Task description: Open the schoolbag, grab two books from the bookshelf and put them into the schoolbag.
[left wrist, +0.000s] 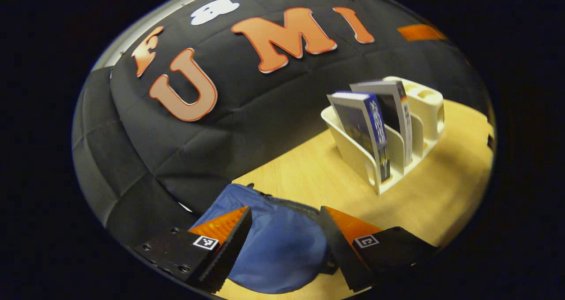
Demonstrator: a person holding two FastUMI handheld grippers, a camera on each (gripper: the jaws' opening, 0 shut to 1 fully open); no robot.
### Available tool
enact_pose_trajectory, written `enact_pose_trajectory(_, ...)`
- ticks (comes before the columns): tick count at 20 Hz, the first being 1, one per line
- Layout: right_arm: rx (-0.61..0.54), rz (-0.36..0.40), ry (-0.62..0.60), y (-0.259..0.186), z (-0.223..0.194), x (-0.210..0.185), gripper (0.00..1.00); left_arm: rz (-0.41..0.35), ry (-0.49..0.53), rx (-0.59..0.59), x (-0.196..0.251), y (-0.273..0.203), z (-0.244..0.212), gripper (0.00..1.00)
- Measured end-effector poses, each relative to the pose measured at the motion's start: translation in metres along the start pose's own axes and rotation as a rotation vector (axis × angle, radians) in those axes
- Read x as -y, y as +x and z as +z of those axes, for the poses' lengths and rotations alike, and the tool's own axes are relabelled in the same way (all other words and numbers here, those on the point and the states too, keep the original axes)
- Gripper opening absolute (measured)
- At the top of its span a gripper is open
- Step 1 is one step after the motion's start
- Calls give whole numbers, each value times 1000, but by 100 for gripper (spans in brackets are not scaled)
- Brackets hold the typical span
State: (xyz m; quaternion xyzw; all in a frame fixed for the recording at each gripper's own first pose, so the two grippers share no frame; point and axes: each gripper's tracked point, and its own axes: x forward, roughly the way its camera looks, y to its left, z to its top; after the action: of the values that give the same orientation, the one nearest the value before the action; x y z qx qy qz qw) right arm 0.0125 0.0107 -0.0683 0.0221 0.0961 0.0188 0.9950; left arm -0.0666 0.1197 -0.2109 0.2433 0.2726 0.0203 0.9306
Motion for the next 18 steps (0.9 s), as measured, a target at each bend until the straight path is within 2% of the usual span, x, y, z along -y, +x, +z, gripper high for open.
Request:
enact_pose_trajectory(6,-29,-36,-20,1,-13,13,96,-39,193,-100,46,9,-51,95)
enact_pose_trajectory(8,-32,-35,-29,1,-14,14,96,-55,234,-196,57,12,-83,95)
enact_pose_trajectory(10,-25,-22,-29,0,-13,10,96,-77,231,-258,67,17,-103,95)
enact_pose_trajectory(15,-32,-22,-35,2,-15,11,96,-34,206,-338,56,22,-125,94)
enact_pose_trajectory(18,-30,-24,-33,5,-14,11,96,-45,183,-355,59,24,-130,81)
